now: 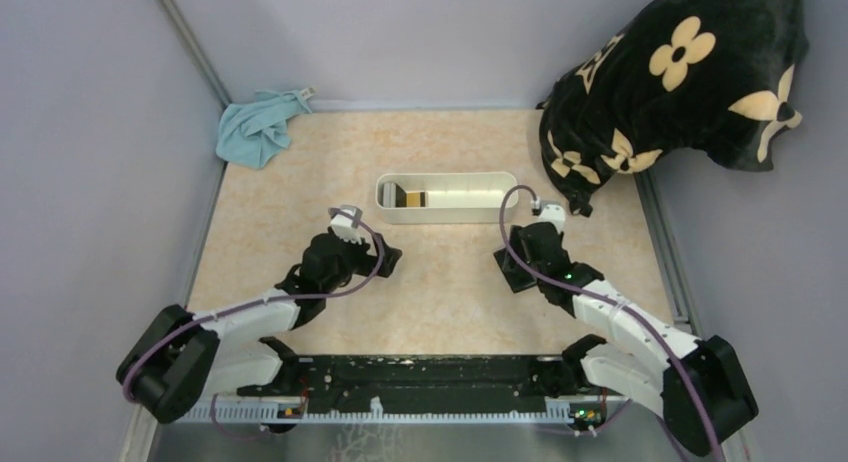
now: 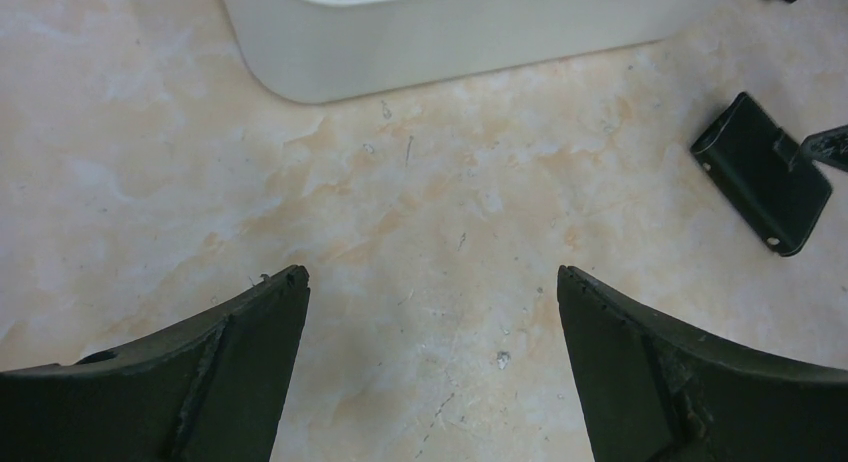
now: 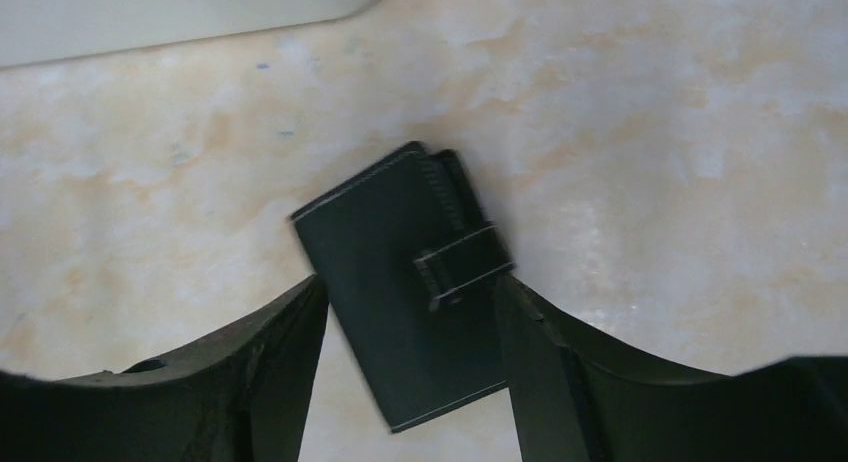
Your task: Take the credit cards out of the card holder
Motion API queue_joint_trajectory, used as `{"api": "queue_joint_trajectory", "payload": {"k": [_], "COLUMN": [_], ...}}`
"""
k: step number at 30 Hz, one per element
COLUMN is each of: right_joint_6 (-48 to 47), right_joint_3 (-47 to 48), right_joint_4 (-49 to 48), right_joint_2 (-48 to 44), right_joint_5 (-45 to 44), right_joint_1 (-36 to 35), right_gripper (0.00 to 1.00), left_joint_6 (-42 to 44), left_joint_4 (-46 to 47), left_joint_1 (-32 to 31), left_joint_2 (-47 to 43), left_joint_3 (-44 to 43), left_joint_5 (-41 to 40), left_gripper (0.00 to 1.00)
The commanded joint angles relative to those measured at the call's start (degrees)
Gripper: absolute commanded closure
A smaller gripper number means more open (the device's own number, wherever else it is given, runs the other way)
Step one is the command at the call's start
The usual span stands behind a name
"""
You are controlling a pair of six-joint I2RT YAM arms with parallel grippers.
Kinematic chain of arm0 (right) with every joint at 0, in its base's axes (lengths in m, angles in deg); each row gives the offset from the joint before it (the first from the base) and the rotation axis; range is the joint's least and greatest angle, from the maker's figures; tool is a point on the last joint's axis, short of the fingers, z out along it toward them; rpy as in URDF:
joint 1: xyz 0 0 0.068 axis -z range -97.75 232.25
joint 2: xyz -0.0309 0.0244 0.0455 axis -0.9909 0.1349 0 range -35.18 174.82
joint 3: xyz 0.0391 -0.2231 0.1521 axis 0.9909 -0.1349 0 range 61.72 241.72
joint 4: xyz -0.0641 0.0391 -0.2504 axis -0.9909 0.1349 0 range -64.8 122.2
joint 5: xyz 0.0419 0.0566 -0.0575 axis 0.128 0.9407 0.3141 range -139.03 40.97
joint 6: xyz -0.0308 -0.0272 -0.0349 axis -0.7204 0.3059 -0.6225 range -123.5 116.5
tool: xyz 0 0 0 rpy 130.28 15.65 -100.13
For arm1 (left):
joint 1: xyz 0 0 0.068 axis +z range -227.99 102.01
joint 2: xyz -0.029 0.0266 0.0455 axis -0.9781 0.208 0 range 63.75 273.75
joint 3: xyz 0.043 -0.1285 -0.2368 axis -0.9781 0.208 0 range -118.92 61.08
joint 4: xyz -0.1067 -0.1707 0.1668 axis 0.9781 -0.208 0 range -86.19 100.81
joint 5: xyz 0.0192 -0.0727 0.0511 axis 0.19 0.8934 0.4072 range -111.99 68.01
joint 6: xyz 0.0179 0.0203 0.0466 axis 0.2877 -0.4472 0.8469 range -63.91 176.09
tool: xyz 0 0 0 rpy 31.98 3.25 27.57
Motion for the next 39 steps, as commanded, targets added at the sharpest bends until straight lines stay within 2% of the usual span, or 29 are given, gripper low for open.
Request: {"api": "queue_joint_trajectory", "payload": {"k": [1,3,11,13,15,17,18,25,29,34,37,39], "right_joint_6": [0.58,0.29,-0.96,-0.61,-0.09,0.49,0.86,2.65,0.67,-4.08,-4.04,-3.14], "right_joint_3": [-5.14,-7.05,-7.89,-8.77,-9.93,-10.50,-10.64,-6.73,-0.36,8.26,11.72,13.82], "right_joint_4": [-9.99,-13.46,-14.36,-13.82,-12.76,-11.35,-10.63,-4.46,1.06,6.19,8.34,9.82], "right_joint_2": [1.40,1.10,4.95,3.75,1.72,-0.66,-1.78,-9.12,-10.97,-6.59,-0.01,5.23], "right_joint_5": [8.77,12.45,20.32,22.05,22.70,22.70,22.76,23.94,20.02,7.24,-3.22,-10.25], "right_joint_1": [11.60,14.86,15.11,15.12,15.11,15.17,15.12,15.02,13.61,5.50,-2.21,-7.22], "right_gripper": [0.37,0.37,0.47,0.52,0.65,0.90,0.99,1.00,1.00,1.00,1.00,1.00], "left_joint_6": [1.49,1.88,3.39,3.23,3.02,3.16,3.26,4.68,4.29,2.43,-0.46,1.38], "left_joint_4": [1.40,2.51,4.62,5.22,5.60,5.83,5.84,5.93,6.68,5.84,1.73,1.51], "left_joint_1": [-0.36,-0.36,-0.36,-0.36,-0.36,-0.36,-0.36,-0.38,-0.36,-0.36,-0.36,-0.36], "left_joint_2": [6.26,7.98,10.90,10.86,10.35,9.80,9.60,9.04,8.91,7.51,5.23,3.32], "left_joint_3": [-3.43,-3.73,-3.39,-2.67,-1.79,-0.92,-0.54,-0.04,0.24,0.44,-0.92,-0.79], "left_joint_5": [1.00,1.27,0.87,0.93,0.41,-0.48,-0.97,-2.05,-2.53,-4.46,-5.14,-3.74], "left_gripper": [0.01,0.01,0.01,0.01,0.01,0.01,0.01,0.01,0.01,0.01,0.01,0.01]}}
